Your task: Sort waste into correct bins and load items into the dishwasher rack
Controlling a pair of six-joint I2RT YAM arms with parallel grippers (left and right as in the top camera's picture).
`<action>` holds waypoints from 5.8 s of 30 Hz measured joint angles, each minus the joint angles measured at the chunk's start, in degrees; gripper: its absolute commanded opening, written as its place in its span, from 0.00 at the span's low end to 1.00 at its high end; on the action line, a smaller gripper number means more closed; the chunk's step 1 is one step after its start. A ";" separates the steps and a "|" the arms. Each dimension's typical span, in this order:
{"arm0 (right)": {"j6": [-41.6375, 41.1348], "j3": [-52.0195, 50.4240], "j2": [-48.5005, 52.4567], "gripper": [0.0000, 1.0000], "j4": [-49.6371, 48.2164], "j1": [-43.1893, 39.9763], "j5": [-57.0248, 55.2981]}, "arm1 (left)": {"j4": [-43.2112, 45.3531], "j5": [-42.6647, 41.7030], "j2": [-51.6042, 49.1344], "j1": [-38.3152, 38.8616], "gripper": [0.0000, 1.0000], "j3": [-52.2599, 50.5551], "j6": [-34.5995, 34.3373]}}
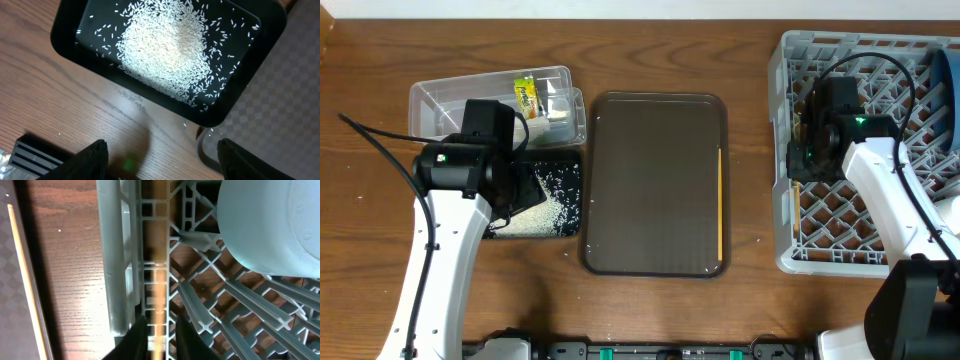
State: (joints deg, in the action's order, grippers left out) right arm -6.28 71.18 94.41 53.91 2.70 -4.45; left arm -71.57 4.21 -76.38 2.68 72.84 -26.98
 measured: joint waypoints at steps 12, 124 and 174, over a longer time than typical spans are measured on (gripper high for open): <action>-0.46 4.24 -8.92 0.33 -4.61 6.38 9.73 | 0.04 0.00 0.00 0.00 0.73 0.00 0.00; 2.80 -8.98 -27.04 0.99 -2.43 -7.43 13.09 | 5.51 -7.41 6.58 7.37 0.87 -4.90 13.31; 4.00 -35.43 -72.26 0.99 7.19 -6.16 13.49 | 17.75 2.21 49.86 7.34 0.98 -21.84 5.99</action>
State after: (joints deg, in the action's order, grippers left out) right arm -2.28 35.75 22.15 61.10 -3.46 9.04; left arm -53.82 6.42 -26.52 10.02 51.00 -20.99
